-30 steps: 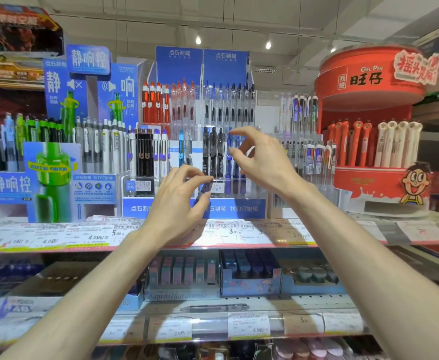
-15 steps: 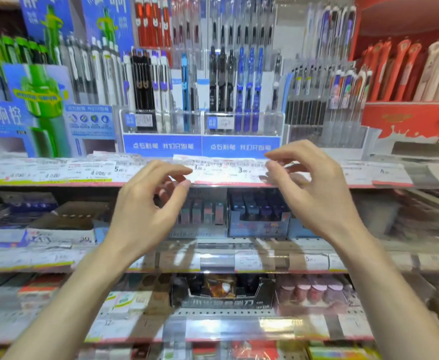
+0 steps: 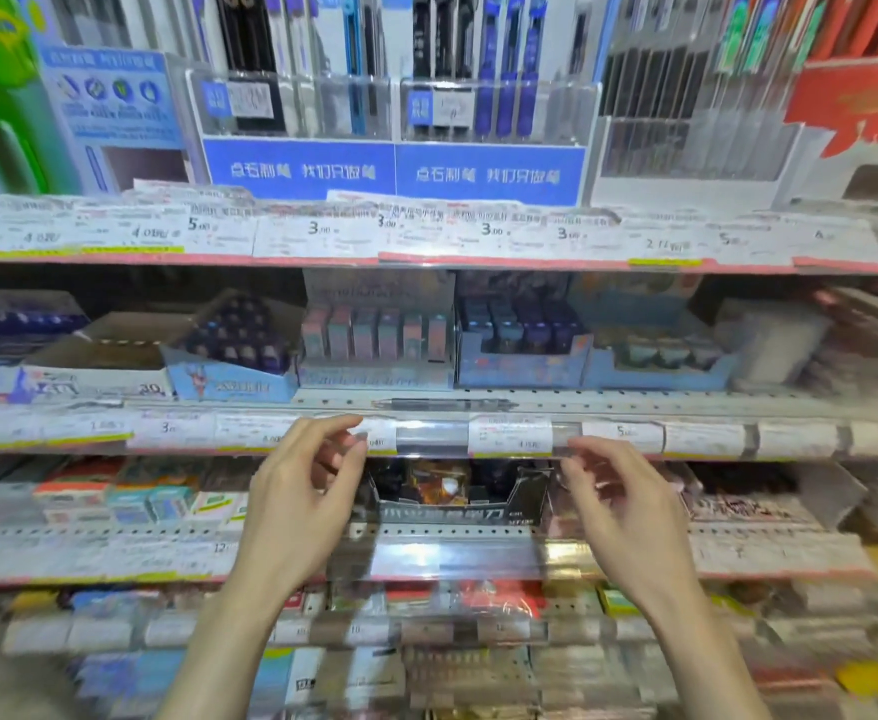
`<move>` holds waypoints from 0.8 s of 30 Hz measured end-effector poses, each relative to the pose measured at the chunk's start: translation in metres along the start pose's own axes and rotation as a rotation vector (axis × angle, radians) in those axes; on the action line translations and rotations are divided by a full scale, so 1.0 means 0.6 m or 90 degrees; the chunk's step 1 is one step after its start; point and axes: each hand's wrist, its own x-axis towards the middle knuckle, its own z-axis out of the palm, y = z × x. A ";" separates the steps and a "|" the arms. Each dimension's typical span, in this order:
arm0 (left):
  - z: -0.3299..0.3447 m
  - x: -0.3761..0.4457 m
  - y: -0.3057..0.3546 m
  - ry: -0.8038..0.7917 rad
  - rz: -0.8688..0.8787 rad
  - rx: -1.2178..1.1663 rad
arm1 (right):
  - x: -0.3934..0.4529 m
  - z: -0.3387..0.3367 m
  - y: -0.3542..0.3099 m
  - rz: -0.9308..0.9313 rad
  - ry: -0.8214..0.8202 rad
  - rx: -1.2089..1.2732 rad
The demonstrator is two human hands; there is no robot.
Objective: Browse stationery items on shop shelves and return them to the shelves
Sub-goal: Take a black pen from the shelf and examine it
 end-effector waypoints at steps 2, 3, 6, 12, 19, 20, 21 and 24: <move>0.007 -0.006 -0.007 -0.010 -0.005 0.026 | -0.003 0.002 0.013 0.009 -0.013 -0.019; 0.009 -0.005 -0.009 -0.014 -0.002 0.042 | -0.001 0.003 0.017 0.009 -0.012 -0.029; 0.013 0.011 -0.010 -0.013 0.044 0.095 | 0.013 0.006 0.016 -0.012 0.004 -0.052; 0.023 0.069 -0.009 -0.039 0.152 0.213 | 0.073 0.008 -0.006 -0.094 -0.008 -0.104; 0.031 0.110 -0.010 -0.118 0.184 0.325 | 0.144 0.032 -0.033 -0.166 -0.187 -0.188; 0.032 0.113 -0.009 -0.131 0.182 0.330 | 0.150 0.036 -0.037 -0.161 -0.220 -0.201; 0.034 0.116 -0.008 -0.146 0.180 0.328 | 0.155 0.040 -0.040 -0.155 -0.252 -0.212; 0.037 0.121 -0.005 -0.186 0.175 0.290 | 0.162 0.049 -0.045 -0.139 -0.322 -0.222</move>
